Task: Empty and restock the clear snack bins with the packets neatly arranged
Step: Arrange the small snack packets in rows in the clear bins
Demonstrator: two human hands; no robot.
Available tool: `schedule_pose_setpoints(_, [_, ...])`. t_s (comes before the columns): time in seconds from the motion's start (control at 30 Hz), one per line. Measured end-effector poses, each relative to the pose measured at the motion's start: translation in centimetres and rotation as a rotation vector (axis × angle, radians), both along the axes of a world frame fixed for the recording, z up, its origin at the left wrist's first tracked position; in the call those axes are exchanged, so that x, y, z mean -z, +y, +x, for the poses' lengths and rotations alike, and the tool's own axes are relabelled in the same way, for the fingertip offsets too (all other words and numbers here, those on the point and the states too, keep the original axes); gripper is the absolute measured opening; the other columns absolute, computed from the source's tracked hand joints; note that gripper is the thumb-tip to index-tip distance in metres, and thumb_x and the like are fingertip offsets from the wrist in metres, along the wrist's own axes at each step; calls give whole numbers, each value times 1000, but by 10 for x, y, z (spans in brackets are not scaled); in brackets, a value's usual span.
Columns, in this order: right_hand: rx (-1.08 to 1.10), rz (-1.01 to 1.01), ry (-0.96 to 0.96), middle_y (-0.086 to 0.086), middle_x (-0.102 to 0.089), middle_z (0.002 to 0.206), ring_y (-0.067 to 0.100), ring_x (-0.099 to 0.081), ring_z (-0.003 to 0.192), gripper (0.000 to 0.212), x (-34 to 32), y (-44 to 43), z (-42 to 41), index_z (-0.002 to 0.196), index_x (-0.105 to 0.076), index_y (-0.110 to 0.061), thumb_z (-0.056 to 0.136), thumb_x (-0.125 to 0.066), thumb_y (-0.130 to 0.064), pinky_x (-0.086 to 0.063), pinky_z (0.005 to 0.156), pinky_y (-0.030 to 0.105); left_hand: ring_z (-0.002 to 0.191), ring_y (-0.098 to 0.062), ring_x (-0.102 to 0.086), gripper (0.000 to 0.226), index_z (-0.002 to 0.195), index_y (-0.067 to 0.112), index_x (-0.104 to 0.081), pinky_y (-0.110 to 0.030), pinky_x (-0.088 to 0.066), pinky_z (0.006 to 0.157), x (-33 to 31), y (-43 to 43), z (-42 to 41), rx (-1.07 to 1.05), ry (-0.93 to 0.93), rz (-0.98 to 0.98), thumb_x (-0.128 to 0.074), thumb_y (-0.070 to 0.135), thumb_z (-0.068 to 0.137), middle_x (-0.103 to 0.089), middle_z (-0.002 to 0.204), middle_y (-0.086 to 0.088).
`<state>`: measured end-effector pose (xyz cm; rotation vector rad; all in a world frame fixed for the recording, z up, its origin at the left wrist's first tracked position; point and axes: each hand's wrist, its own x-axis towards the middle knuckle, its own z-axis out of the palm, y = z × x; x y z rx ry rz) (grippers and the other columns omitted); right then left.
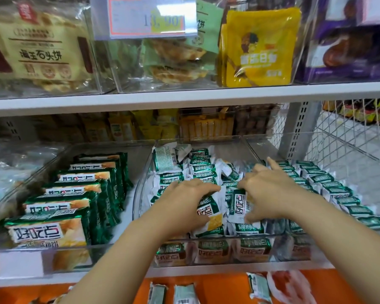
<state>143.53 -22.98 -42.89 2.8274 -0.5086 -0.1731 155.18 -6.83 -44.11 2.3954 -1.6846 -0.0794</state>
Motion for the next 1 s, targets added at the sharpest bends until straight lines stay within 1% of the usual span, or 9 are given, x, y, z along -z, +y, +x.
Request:
schedule_pose_setpoints(0.1, [19, 55, -122, -3, -49, 121, 20, -38, 119, 63, -5, -4, -6, 127, -53, -23, 75, -66, -56, -13, 116, 45, 133, -16, -31, 78, 146, 43, -21, -47, -20, 116, 1, 1, 2, -33, -30, 118, -65, 32, 84, -36, 143, 6])
schedule_pose_setpoints(0.2, [6, 109, -365, -9, -46, 107, 14, -34, 104, 60, -20, -6, -14, 121, -47, -27, 74, -68, -58, -30, 93, 32, 133, -18, -31, 69, 143, 40, -30, -49, -18, 116, 2, 1, 4, -68, -58, 119, -65, 34, 83, -36, 142, 5])
schedule_pose_setpoints(0.33, [33, 422, -565, -10, -48, 100, 14, -45, 104, 71, -39, 4, -22, 111, -36, -37, 59, -79, -57, -42, 84, 33, 130, -20, -35, 61, 140, 38, -35, -49, -14, 117, 2, -3, 1, -71, -103, 63, -64, 30, 87, -40, 138, 5])
schedule_pose_setpoints(0.43, [-13, 557, -416, -13, -51, 113, 4, -52, 86, 87, -37, 19, -21, 127, -29, -43, 58, -80, -58, -47, 75, 29, 129, -22, -36, 49, 135, 26, -40, -46, -14, 117, 2, -4, -1, -41, -283, 53, -59, 30, 90, -40, 135, 1])
schedule_pose_setpoints(0.5, [-49, 577, -311, -11, -55, 112, 1, -50, 81, 70, -31, 24, -17, 119, -37, -43, 63, -76, -59, -45, 71, 25, 129, -23, -36, 51, 136, 25, -40, -42, -16, 115, 4, -4, 0, -39, -298, 36, -59, 31, 90, -40, 135, 0])
schedule_pose_setpoints(0.6, [-38, 644, -229, -13, -56, 103, 2, -51, 83, 52, -26, 21, -17, 110, -46, -38, 69, -73, -56, -41, 67, 20, 124, -18, -37, 53, 135, 35, -40, -33, -26, 105, 2, 1, 4, -30, -141, -19, -63, 31, 87, -44, 131, 5])
schedule_pose_setpoints(0.77, [-31, 882, -80, -11, -63, 105, -4, -63, 58, 36, -18, 22, -15, 118, -51, -27, 86, -69, -25, -39, 49, 7, 108, 0, -48, 38, 123, 35, -53, -12, -39, 85, -15, 20, 21, -46, 311, -95, -66, 28, 88, -50, 116, 15])
schedule_pose_setpoints(0.9, [-112, 583, -172, -15, -48, 99, 1, -51, 85, 30, 8, 32, -1, 96, -50, -31, 80, -73, -41, -41, 70, 15, 104, 3, -52, 30, 115, 37, -57, -14, -42, 85, -28, 30, 29, -70, 325, -92, -67, 30, 88, -53, 110, 22])
schedule_pose_setpoints(1.0, [-113, 532, -186, -15, -49, 92, 7, -49, 86, 36, 13, 35, 2, 90, -50, -31, 73, -74, -51, -45, 76, 24, 102, 0, -53, 30, 116, 38, -58, -16, -42, 82, -31, 32, 27, -61, 260, 22, -67, 32, 88, -50, 104, 24])
